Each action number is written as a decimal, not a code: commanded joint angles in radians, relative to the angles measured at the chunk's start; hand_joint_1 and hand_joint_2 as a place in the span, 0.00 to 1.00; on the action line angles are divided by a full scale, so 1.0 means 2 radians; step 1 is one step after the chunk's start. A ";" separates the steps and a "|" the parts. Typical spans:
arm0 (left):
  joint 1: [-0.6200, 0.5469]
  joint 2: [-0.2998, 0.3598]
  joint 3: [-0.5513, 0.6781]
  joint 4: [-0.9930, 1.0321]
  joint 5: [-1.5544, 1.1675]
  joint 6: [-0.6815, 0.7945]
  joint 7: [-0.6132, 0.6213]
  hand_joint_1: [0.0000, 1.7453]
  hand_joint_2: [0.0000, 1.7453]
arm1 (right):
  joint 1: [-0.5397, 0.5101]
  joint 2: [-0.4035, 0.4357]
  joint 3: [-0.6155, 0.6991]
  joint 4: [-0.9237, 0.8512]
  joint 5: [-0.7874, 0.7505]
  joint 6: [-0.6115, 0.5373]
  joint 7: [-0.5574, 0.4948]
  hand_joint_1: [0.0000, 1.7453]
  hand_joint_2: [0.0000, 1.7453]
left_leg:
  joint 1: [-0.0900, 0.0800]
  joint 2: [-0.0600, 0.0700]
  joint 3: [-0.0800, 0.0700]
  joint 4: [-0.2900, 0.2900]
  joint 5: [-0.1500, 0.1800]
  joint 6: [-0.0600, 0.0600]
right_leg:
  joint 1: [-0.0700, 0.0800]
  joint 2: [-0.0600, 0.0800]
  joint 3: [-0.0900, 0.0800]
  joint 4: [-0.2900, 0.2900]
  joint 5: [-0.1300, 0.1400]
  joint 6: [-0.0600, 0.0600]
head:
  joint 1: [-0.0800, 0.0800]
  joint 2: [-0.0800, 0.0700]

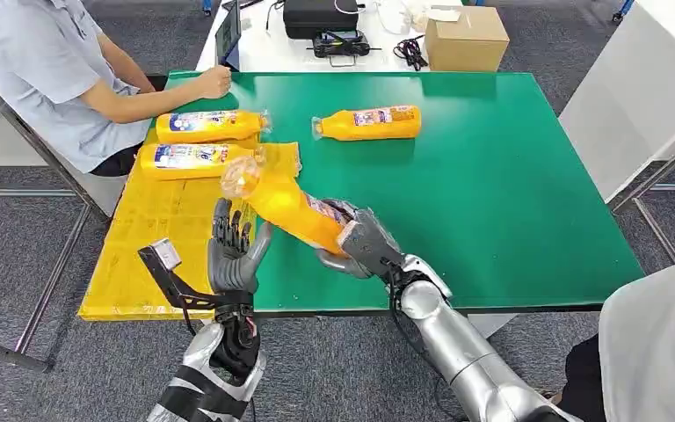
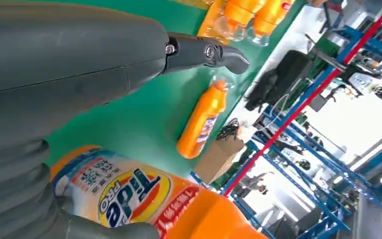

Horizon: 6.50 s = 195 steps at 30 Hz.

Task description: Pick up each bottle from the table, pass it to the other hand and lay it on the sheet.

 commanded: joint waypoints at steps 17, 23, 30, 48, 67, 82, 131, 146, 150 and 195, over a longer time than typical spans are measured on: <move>-0.026 0.005 -0.047 0.130 -0.023 0.013 -0.033 0.00 1.00 | -0.024 -0.010 -0.034 0.029 -0.043 0.028 -0.010 1.00 1.00 | 0.000 0.000 0.001 0.000 0.000 0.000 | 0.000 -0.001 0.001 0.000 0.000 -0.001 | 0.000 0.000; -0.041 -0.006 -0.036 0.135 -0.023 0.003 -0.035 0.00 1.00 | -0.041 -0.004 -0.013 0.056 -0.011 -0.003 0.019 1.00 1.00 | 0.000 0.000 0.001 0.000 0.000 0.000 | 0.000 0.000 0.001 0.000 0.000 -0.001 | 0.000 0.000; -0.033 -0.006 -0.031 0.101 -0.030 0.016 -0.031 0.00 1.00 | -0.049 -0.002 -0.005 0.086 0.014 -0.029 0.031 1.00 1.00 | 0.000 0.001 0.002 0.000 -0.001 -0.001 | 0.000 0.000 0.002 0.000 -0.001 -0.001 | 0.000 0.000; -0.025 0.001 -0.033 0.047 -0.002 -0.001 0.001 0.00 1.00 | -0.056 0.006 0.012 0.099 0.089 -0.084 0.054 1.00 1.00 | 0.000 0.000 0.001 0.000 0.000 0.000 | 0.000 0.000 0.001 0.000 0.000 -0.001 | 0.000 0.000; -0.032 -0.002 -0.017 0.061 0.059 -0.056 0.018 0.00 1.00 | -0.056 0.034 0.043 0.064 0.208 -0.191 0.076 1.00 1.00 | 0.000 0.001 0.001 0.000 -0.001 -0.001 | 0.000 0.001 0.001 0.000 -0.001 -0.001 | 0.000 0.000; -0.027 0.003 0.004 0.050 0.066 -0.092 -0.003 0.00 1.00 | -0.076 0.043 0.065 0.056 0.173 -0.111 0.065 1.00 1.00 | 0.000 0.001 0.000 0.000 0.000 0.000 | 0.000 0.000 0.000 0.000 0.000 -0.001 | 0.000 0.000; -0.045 -0.004 0.067 0.034 0.055 -0.099 -0.023 1.00 1.00 | -0.076 0.059 0.095 0.047 0.141 -0.072 0.054 0.95 1.00 | 0.000 0.000 0.002 0.000 -0.001 -0.001 | 0.000 0.000 0.002 0.001 -0.001 -0.001 | 0.000 0.000; -0.037 -0.003 0.070 0.027 0.051 -0.101 -0.024 1.00 1.00 | -0.061 0.059 0.082 0.049 0.108 -0.058 0.035 0.00 1.00 | 0.000 0.000 0.001 0.000 0.000 -0.001 | 0.000 -0.001 0.001 0.000 -0.001 -0.001 | 0.000 0.000; -0.030 0.000 0.078 0.017 0.020 -0.048 -0.027 1.00 1.00 | -0.035 0.051 0.067 0.037 0.104 -0.080 0.033 0.00 1.00 | 0.000 -0.001 0.001 0.000 0.000 -0.001 | 0.000 -0.001 0.001 0.000 -0.001 -0.001 | 0.000 0.000; -0.158 0.072 0.147 0.387 -0.952 0.214 0.155 0.86 1.00 | 0.108 0.005 -0.167 -0.036 0.121 -0.148 -0.024 0.00 1.00 | 0.000 0.000 0.001 0.000 0.000 -0.001 | 0.000 -0.001 0.001 0.000 -0.001 -0.001 | 0.000 0.000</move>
